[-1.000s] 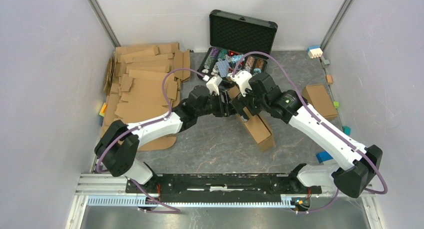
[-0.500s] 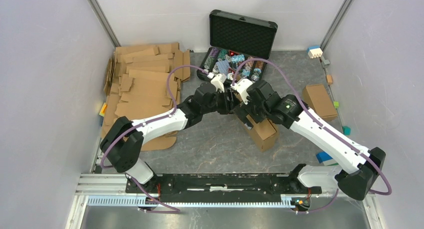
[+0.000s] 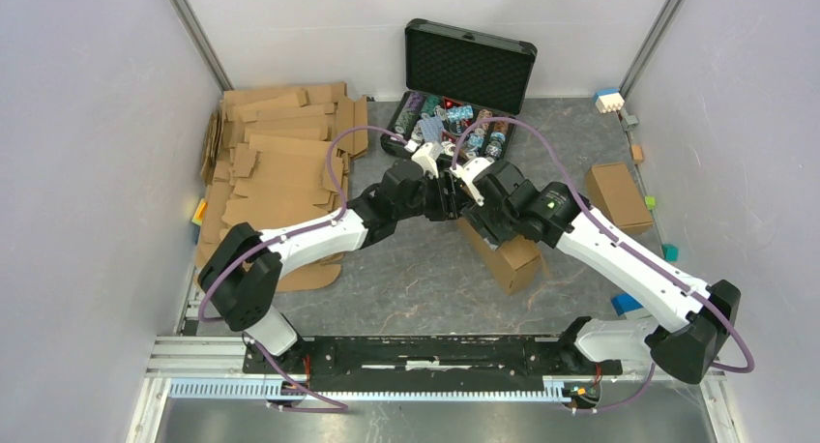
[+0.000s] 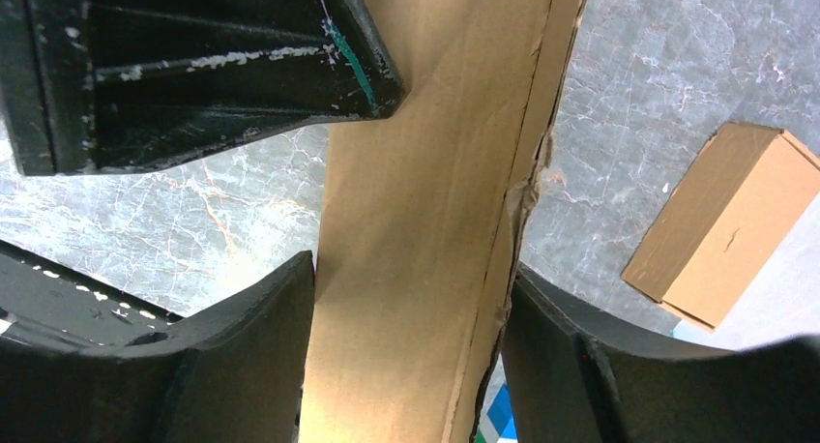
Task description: Fold the paper box
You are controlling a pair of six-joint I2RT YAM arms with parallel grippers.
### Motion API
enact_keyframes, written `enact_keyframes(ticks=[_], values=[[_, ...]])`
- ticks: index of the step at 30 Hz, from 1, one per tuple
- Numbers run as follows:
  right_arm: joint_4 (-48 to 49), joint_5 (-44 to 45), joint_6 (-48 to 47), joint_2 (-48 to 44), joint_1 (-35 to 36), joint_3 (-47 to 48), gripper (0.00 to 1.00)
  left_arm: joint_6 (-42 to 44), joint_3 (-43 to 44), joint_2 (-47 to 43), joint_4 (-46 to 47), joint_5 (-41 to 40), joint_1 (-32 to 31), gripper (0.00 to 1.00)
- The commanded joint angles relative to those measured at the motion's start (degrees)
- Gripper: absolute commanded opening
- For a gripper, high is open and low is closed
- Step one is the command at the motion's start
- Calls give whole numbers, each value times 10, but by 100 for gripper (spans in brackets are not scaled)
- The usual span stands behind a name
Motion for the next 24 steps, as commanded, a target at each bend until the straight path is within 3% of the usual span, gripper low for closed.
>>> enact_keyframes(ticks=[1, 5, 10, 15, 20, 24], values=[[-15, 19, 7, -11, 2, 2, 65, -4, 16, 6, -17, -9, -5, 63], [-3, 28, 2, -15, 2, 3, 56, 29, 11, -31, -58, -17, 2, 68], [35, 8, -4, -26, 1, 0, 43, 78, -10, -135, -174, -40, 45, 74], [89, -105, -35, -25, 1, 12, 38, 100, -54, -280, -266, -58, 119, 77], [130, -253, -117, 7, 1, 34, 38, 126, -66, -387, -374, -157, 141, 78], [103, -273, -171, 72, 13, 74, 35, 134, -105, -447, -382, -224, 144, 79]])
